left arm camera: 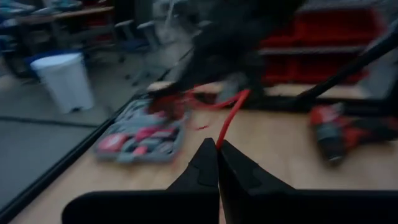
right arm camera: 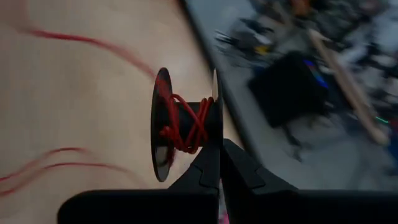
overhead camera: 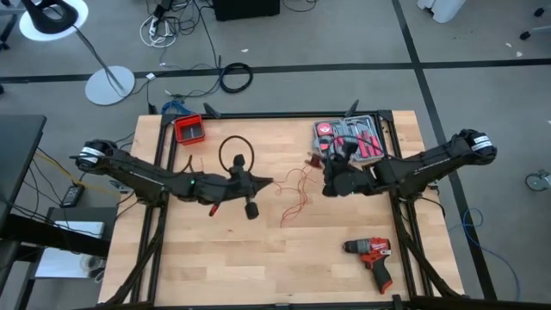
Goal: Coil cords
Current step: Uncoil the red wire from the black spool
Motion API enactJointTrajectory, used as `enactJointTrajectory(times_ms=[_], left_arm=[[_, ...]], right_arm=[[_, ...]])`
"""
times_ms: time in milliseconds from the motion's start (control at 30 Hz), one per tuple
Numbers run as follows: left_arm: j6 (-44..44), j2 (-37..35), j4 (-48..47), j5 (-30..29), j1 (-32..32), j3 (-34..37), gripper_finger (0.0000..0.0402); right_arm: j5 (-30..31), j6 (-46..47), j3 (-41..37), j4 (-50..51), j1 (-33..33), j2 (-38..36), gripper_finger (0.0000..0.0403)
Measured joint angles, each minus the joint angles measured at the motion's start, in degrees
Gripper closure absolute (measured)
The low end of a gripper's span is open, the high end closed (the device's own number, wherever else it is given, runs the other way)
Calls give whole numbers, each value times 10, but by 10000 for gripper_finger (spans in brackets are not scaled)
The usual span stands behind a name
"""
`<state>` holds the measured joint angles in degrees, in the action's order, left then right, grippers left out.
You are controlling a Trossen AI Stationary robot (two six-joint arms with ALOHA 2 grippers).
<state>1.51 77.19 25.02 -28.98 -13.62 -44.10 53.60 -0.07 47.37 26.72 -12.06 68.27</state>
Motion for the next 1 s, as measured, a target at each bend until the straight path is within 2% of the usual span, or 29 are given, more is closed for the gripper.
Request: enactJointTrajectory(times_ms=[167,267,567,833,1000], left_arm=[[1,0,19,21,-19,0,401],[2,0,21,31,-26,0,401],[12,0,-4,53,-30,0,401],[18,0,-13,53,-30,8,401],[21,1,-28,38,-29,12,401]], right_arm=[[96,-38,0,-17,62,0,403],[102,-91,0,-74,99,0,403],[23,-247,0,-364,158,0,403],[-19,-338,0,-572,149,0,403],[-96,-340,0,-659,129,0,403]])
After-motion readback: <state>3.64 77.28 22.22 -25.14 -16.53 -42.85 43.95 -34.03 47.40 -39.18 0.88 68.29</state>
